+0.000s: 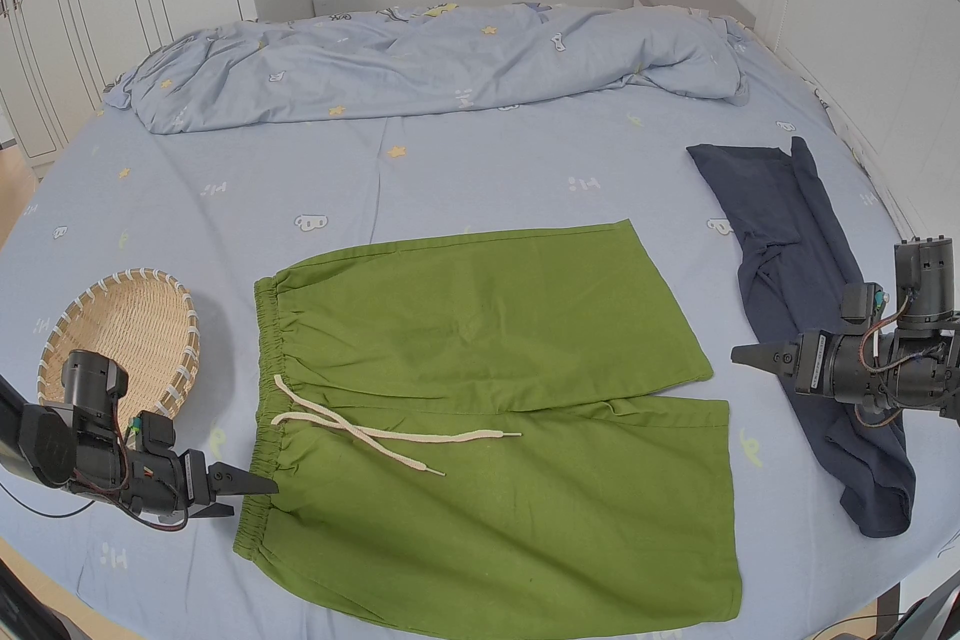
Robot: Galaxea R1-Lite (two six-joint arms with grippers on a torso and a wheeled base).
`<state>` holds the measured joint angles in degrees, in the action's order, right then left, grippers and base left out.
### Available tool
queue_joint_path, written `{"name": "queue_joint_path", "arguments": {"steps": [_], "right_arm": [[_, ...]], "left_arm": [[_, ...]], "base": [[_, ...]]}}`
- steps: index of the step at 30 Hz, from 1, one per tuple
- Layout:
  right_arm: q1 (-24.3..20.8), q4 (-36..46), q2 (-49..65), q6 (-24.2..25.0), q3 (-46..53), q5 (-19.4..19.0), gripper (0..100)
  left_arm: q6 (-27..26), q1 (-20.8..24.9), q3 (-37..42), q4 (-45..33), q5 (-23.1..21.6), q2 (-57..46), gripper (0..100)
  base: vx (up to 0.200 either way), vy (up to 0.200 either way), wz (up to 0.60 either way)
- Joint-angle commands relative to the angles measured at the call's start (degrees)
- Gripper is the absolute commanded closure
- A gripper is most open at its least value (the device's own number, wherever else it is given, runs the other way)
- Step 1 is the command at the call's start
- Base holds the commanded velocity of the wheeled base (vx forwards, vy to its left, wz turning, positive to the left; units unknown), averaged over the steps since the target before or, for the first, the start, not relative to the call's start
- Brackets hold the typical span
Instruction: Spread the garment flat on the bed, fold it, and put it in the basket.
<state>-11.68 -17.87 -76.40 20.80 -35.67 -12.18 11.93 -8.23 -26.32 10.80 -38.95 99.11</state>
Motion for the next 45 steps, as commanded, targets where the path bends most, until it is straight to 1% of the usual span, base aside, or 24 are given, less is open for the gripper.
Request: {"name": "queue_joint_path", "arguments": {"steps": [1,10,14,22,27,28,38,45], "right_arm": [[-0.2,-0.1,1.3,-0.1,0.4,0.0,0],[-0.1,-0.1,1.3,-0.1,0.5,0.0,0],[-0.1,-0.1,1.3,-0.1,0.6,0.0,0],[-0.2,0.1,1.3,-0.1,0.7,0.0,0],[-0.1,0.1,1.3,-0.1,0.7,0.0,0],[-0.1,0.1,1.3,-0.1,0.7,0.0,0],[0.0,-0.1,1.3,-0.1,0.8,0.0,0],[-0.1,0.5,1.5,-0.1,2.0,0.0,0]], "left_arm": [[-0.5,-0.4,0.3,0.5,0.5,5.1,0],[-0.8,1.2,1.1,0.5,-0.1,6.4,0],[-0.8,3.0,1.7,0.5,-0.1,6.4,0],[-0.6,3.1,1.6,2.2,-0.3,7.2,0],[-0.6,2.7,2.0,2.3,-0.6,5.7,0],[-0.6,2.7,2.0,2.3,-0.6,5.7,100],[-0.8,1.2,2.5,2.3,-0.5,2.4,100],[-0.8,0.4,3.4,1.9,-0.5,-3.7,100]], "base": [[0.000,0.000,0.00],[0.000,0.000,0.00],[0.000,0.000,0.00],[0.000,0.000,0.00],[0.000,0.000,0.00],[0.000,0.000,0.00],[0.000,0.000,0.00],[0.000,0.000,0.00]]}}
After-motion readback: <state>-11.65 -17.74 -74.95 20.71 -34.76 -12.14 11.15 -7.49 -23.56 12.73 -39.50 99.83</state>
